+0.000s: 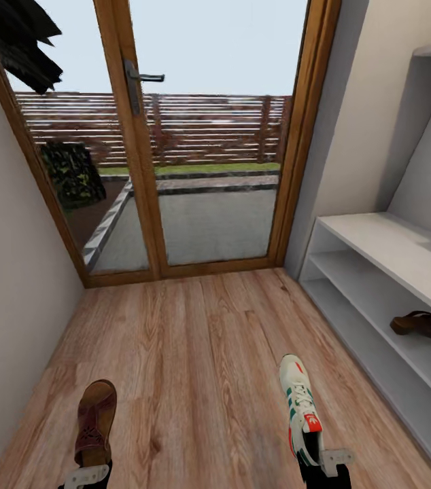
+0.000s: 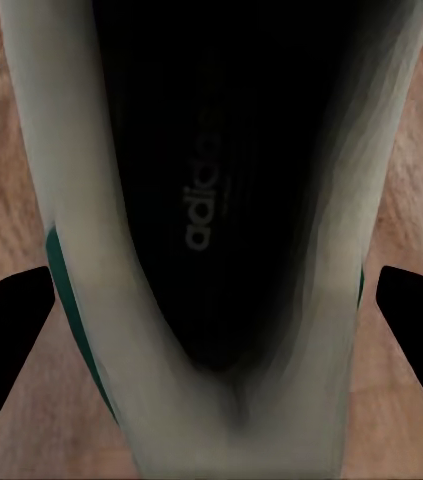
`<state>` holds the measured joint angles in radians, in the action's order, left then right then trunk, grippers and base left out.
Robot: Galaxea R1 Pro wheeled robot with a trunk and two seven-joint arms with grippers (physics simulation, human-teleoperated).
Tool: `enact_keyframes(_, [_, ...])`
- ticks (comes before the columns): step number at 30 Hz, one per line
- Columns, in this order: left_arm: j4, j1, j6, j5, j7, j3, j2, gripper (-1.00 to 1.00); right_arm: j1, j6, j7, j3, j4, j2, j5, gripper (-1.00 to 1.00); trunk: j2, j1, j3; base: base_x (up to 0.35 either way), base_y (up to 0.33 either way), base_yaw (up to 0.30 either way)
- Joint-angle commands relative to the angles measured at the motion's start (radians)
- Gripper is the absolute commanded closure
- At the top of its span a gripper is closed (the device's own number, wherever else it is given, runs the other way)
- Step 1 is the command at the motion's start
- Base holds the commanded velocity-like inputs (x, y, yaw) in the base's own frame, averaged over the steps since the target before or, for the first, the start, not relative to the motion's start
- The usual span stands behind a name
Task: Pick up the two gym shoes and the two sandals from the corridor floor and place them onto the hallstand (shoe rack) in the corridor, making sure they are on the rack and not on the floor. Arrange them so the two gym shoes are next to each other and the two sandals are next to each other.
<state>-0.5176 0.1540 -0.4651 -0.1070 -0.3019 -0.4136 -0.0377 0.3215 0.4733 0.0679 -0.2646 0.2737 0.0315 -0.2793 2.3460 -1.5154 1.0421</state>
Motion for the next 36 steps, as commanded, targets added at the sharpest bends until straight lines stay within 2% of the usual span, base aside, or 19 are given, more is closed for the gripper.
enact_keyframes(1, [0.000,0.001,-0.004,-0.010,-0.007,-0.009,0.001,1.00,0.001,0.004,0.007,-0.008,-0.001,0.000,-0.004,1.00,0.000,0.000,0.001,0.338,0.000,-0.101])
enact_keyframes(14, [0.000,0.001,-0.004,-0.010,-0.007,-0.010,0.001,1.00,0.002,0.004,0.007,-0.008,-0.001,-0.001,-0.004,1.00,0.000,0.000,0.001,0.338,0.006,-0.039])
enact_keyframes(24, [-0.001,0.001,-0.004,-0.010,-0.008,-0.010,0.001,1.00,0.001,0.004,0.007,-0.008,-0.001,-0.001,-0.004,1.00,0.000,0.000,0.001,0.328,0.144,-0.252])
enact_keyframes(36, [-0.001,0.001,-0.004,-0.010,-0.009,-0.009,0.001,1.00,0.001,0.004,0.007,-0.008,-0.001,-0.001,-0.004,1.00,0.000,0.000,0.001,0.232,0.264,-0.265])
